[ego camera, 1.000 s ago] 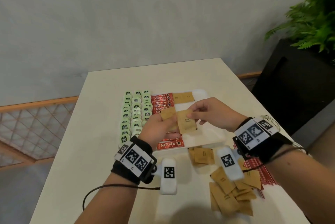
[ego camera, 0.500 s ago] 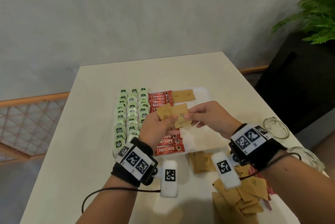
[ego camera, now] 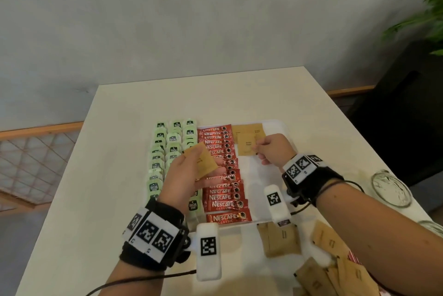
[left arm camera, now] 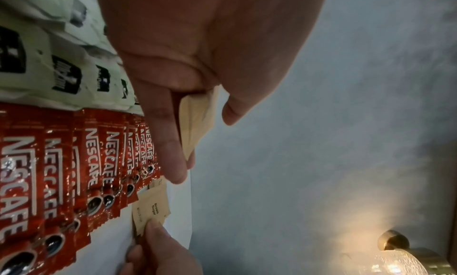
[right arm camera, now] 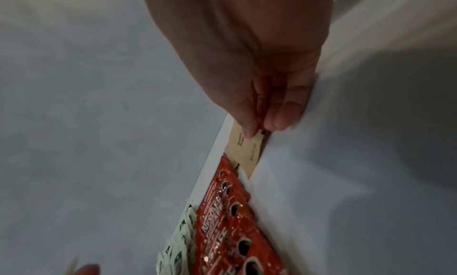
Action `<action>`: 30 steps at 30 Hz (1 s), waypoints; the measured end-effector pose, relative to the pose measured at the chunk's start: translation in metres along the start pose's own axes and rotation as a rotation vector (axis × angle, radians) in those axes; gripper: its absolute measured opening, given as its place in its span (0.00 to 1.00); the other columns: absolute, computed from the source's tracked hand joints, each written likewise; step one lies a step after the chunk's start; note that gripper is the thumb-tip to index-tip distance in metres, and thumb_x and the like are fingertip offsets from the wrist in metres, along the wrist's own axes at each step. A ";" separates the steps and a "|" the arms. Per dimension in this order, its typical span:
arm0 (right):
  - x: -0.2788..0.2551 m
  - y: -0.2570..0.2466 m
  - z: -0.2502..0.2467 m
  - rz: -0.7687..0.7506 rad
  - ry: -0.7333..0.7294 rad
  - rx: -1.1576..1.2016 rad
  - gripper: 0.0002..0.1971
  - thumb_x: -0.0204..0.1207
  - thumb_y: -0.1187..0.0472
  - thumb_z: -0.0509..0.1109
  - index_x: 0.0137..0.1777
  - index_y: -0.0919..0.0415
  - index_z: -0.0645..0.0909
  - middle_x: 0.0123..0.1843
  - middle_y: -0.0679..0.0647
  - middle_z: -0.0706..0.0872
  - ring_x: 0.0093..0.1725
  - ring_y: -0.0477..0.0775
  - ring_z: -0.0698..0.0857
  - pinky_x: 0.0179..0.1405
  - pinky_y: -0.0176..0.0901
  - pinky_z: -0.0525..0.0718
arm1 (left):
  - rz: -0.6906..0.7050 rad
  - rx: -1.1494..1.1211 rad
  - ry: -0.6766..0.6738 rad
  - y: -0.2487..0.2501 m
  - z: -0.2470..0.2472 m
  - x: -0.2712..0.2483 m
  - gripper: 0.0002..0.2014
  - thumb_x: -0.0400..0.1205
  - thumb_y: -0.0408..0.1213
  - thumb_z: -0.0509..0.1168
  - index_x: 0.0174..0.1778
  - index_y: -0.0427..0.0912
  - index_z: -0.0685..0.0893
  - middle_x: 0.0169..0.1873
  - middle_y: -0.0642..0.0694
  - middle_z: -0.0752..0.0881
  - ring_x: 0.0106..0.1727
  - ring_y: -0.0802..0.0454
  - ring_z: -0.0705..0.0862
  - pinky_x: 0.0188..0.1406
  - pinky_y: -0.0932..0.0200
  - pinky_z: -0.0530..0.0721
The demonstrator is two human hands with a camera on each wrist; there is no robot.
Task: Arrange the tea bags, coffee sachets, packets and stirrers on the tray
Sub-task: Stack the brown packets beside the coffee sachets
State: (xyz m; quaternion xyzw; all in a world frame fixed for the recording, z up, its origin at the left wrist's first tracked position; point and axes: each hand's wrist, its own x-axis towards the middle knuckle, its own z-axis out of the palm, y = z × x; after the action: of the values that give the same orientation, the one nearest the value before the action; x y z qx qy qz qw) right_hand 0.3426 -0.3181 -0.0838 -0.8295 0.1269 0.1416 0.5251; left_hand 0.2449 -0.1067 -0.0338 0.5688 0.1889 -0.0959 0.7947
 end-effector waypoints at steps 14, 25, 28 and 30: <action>0.012 -0.003 0.009 0.009 0.080 -0.033 0.15 0.75 0.54 0.76 0.48 0.68 0.86 0.38 0.58 0.87 0.31 0.54 0.83 0.38 0.49 0.89 | -0.159 -0.094 -0.157 0.006 -0.007 0.001 0.21 0.90 0.48 0.51 0.66 0.38 0.80 0.56 0.35 0.90 0.58 0.39 0.89 0.47 0.49 0.91; -0.087 -0.016 -0.010 -0.114 -0.321 0.203 0.18 0.70 0.49 0.79 0.56 0.57 0.86 0.48 0.51 0.90 0.42 0.48 0.86 0.48 0.44 0.87 | 0.047 0.171 -0.108 -0.005 0.023 -0.020 0.11 0.86 0.41 0.64 0.59 0.55 0.89 0.50 0.52 0.91 0.43 0.58 0.83 0.38 0.62 0.79; -0.105 -0.018 -0.011 -0.116 -0.457 0.195 0.16 0.67 0.54 0.81 0.51 0.60 0.87 0.44 0.52 0.89 0.43 0.48 0.85 0.53 0.46 0.85 | 0.066 0.181 -0.109 -0.007 0.030 -0.030 0.11 0.84 0.37 0.67 0.60 0.54 0.88 0.48 0.51 0.90 0.37 0.59 0.81 0.36 0.62 0.82; -0.113 -0.021 -0.012 -0.133 -0.470 0.178 0.12 0.68 0.56 0.81 0.49 0.60 0.88 0.43 0.52 0.90 0.43 0.47 0.85 0.53 0.45 0.85 | 0.064 0.156 -0.119 -0.007 0.034 -0.036 0.10 0.82 0.35 0.69 0.58 0.48 0.88 0.46 0.47 0.89 0.36 0.57 0.82 0.35 0.62 0.84</action>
State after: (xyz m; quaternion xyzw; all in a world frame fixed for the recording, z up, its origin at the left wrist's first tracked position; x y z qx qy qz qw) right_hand 0.2467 -0.3138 -0.0201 -0.7310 -0.0417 0.2841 0.6191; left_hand 0.2160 -0.1435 -0.0156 0.6280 0.1149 -0.1187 0.7604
